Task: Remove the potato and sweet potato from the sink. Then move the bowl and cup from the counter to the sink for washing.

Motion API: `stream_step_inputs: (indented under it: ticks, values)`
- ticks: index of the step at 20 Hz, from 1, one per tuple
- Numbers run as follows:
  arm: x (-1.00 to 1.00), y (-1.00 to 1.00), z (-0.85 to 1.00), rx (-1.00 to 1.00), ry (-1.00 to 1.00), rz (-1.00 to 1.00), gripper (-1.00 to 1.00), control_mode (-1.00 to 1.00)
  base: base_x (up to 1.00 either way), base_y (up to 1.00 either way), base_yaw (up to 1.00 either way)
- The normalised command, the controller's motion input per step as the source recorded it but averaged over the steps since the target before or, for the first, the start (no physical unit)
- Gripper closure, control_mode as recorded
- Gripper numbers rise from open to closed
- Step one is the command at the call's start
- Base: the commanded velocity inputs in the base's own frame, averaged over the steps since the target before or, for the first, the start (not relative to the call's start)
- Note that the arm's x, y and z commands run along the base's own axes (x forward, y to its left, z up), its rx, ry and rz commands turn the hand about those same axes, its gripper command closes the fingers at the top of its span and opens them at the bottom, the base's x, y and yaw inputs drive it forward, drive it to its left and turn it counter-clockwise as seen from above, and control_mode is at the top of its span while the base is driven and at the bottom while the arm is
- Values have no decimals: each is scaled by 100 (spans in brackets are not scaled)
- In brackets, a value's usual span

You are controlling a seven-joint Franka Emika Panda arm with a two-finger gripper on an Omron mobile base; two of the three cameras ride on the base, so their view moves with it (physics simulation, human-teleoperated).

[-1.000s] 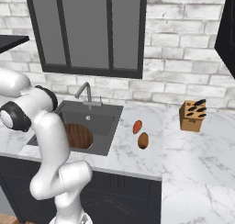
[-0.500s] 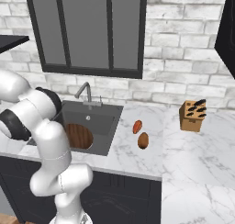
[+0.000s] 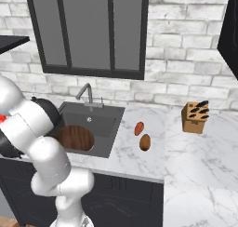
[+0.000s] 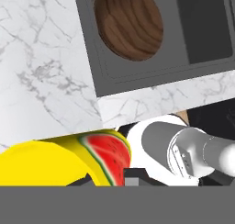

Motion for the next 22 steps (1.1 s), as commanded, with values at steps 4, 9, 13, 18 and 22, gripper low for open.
stream_step_inputs:
  ticks: [4,9,13,18,22]
  values:
    - [-2,-45,8,0,-11,0,100,-100,0,0,0]
    - [-2,-44,7,0,-12,0,100,-100,0,0,0]
    - [-1,-44,7,0,-12,0,100,-100,0,0,0]
    - [0,-43,6,4,-11,0,100,-100,0,0,0]
    - [0,-43,6,7,-7,0,100,-100,0,0,0]
